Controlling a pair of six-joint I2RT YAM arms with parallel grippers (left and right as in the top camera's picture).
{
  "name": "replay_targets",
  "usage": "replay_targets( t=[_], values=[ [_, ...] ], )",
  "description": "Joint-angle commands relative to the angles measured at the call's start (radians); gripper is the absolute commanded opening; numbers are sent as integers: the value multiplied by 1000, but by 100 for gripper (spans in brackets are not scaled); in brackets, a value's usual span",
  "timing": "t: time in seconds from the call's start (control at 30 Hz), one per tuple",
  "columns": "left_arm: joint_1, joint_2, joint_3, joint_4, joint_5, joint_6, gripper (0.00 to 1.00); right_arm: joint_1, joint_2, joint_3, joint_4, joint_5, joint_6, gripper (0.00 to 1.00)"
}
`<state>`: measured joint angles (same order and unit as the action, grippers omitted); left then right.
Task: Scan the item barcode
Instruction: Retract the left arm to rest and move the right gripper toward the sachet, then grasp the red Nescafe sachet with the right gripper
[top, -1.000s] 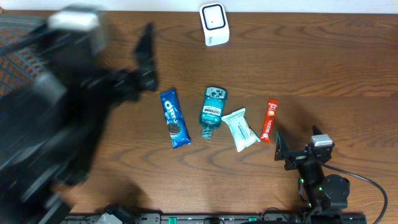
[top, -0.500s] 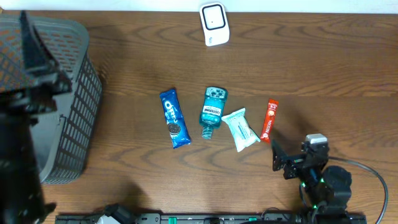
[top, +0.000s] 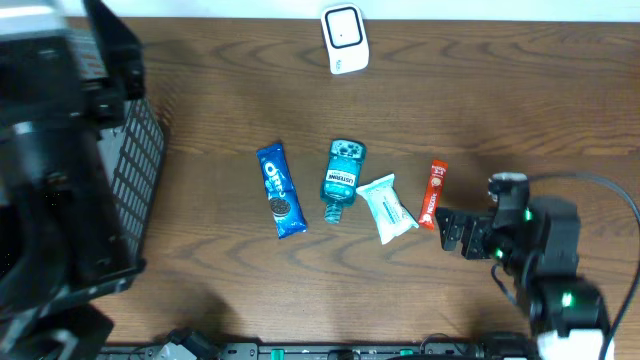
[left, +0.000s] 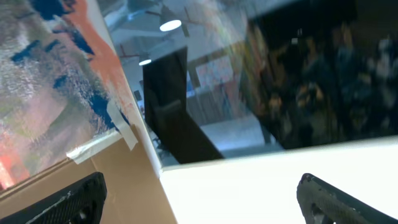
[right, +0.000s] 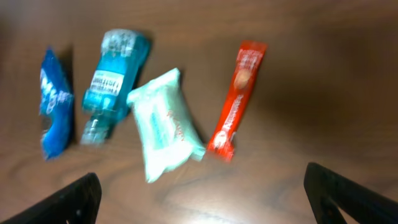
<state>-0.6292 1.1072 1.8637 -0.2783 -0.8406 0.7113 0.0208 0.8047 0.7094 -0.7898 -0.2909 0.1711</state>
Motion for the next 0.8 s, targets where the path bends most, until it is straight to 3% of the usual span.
replay_targets(
  t=[0.0,0.13,0.33,0.4,0.5,0.6,0.67,0.73,0.77],
  values=[
    [40,-58,-90,-17,-17,-11,98,-6,144,134,-114,-143,23,99],
    [152,-169,-266,-17,40,-86,98,-6,274,206,-216,-242,23,99],
    [416,-341,-535,-20,219,-285,97,-6,396,204,-154,-248,23,99],
    [499,-401,-605,-21,296,-380,98,-6,431,204,-119,-206,26,99],
    [603,-496,-686,-43,441,-522,98,-10,484,204,-108,-30,143,99],
    [673,-565,-720,-88,584,-602,98,-15,559,204,-107,113,289,86],
    [685,-586,-723,-103,625,-642,98,-12,610,204,-77,122,303,75],
    [685,-597,-723,-90,624,-698,98,-3,659,208,-43,145,303,71],
    [685,-602,-723,-74,623,-712,97,6,688,215,-31,169,306,75]
  ],
)
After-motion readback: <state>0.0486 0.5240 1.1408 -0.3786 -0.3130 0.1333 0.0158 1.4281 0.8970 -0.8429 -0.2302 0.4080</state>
